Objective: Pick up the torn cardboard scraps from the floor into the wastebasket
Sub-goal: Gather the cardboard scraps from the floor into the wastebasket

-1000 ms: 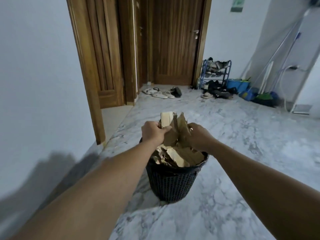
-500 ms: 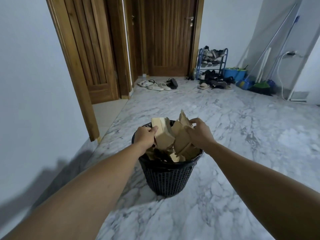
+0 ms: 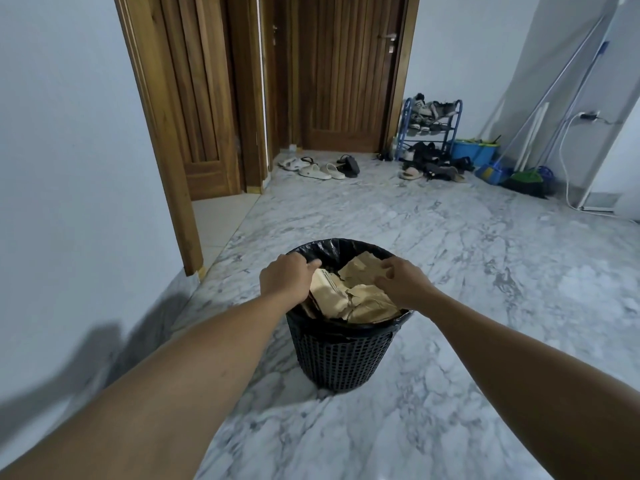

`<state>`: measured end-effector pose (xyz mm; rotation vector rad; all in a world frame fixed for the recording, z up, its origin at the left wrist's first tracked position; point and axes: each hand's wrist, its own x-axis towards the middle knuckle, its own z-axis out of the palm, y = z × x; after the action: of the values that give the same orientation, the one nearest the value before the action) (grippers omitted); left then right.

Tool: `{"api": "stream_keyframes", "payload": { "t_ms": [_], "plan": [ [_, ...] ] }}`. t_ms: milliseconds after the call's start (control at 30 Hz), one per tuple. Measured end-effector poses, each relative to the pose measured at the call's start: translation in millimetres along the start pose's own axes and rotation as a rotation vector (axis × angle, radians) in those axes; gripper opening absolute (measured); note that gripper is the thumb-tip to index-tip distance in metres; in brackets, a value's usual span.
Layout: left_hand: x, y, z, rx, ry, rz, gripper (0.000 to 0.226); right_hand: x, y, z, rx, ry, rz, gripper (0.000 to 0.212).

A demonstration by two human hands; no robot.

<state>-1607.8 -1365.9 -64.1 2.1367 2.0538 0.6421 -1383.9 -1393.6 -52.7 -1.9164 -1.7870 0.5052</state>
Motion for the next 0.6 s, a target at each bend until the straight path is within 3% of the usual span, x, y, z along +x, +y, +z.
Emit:
{"api": "stream_keyframes", "payload": {
  "t_ms": [167,300,433,600],
  "plan": [
    [-2.9,17.2,4.2,-0.14,-0.16,-0.081,0.051,-2.7,7.5,7.1,-0.034,-0.057,-0.041,0.043],
    [0.6,24.3,14.2,-0.231,-0.234,0.001,0.037,-2.6,9.9,9.9,-0.034,-0.075,-0.067,0.043],
    [5.1,26.6,21.6,-0.291,-0.23,0.104,0.027,0.2,13.7,11.2,-0.015,-0.078,-0.067,0.049],
    [6.6,32.0,28.9,-0.277,-0.213,0.059,0.034,0.5,16.3,9.6,-0.008,-0.075,-0.072,0.051]
  ]
}}
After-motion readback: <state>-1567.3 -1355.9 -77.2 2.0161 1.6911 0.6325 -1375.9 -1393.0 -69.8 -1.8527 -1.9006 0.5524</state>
